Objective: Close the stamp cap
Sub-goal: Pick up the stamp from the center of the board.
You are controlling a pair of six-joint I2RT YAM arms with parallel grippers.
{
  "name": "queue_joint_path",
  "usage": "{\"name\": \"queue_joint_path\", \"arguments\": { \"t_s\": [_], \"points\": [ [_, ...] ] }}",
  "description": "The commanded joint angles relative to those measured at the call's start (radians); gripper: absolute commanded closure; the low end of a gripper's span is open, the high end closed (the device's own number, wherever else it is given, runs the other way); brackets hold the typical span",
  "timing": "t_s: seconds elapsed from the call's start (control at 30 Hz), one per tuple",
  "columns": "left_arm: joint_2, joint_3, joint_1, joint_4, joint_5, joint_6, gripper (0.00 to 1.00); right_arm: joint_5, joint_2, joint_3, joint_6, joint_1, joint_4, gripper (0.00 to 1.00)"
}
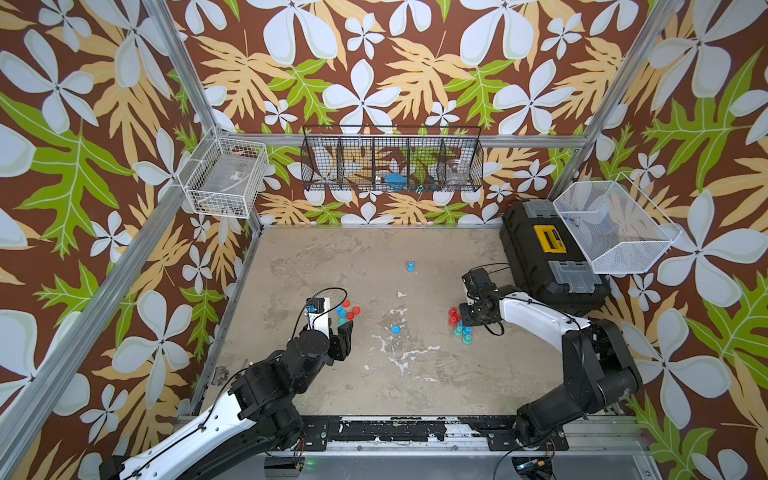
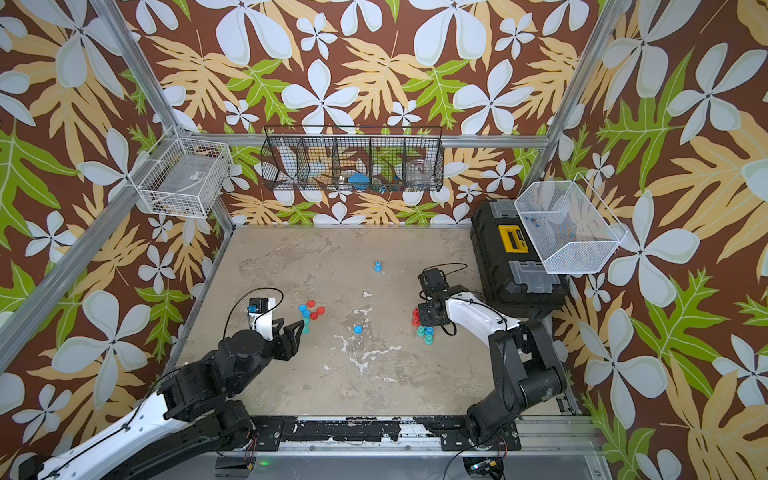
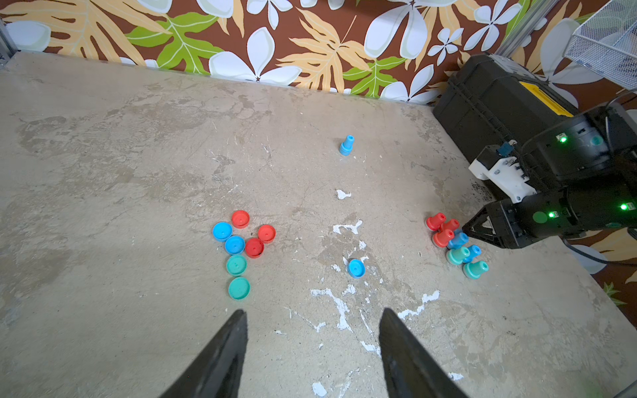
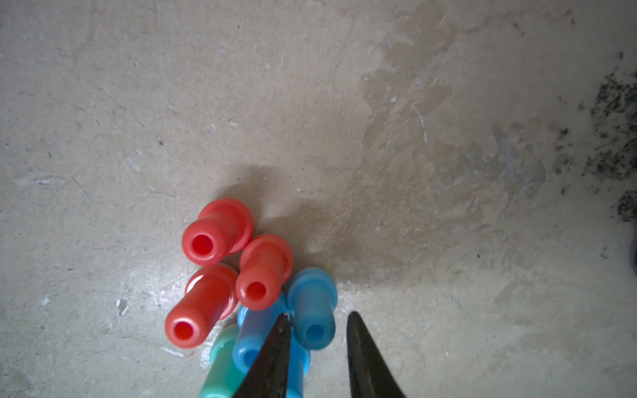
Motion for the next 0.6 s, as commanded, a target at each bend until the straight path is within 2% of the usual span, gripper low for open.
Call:
{"name": "queue_joint_path", "arguments": {
  "t_s": [0.0,0.33,0.57],
  "points": [
    [0.0,0.002,0.001,0.002,-0.014,-0.002,0.37,-0.001,0.003,0.002,-0.008,0.001,0.014,0.7],
    [-0.001,0.004,0.002,0.002,-0.015,-0.002,0.37,-0.013,0.026,-0.008,-0.009,-0.001,0.033,0.73],
    [0.0,0.003,0.001,0.001,-0.016,-0.003,0.37,-0.009,0.01,-0.015,-0.004,-0.003,0.03,0.81]
  ]
}}
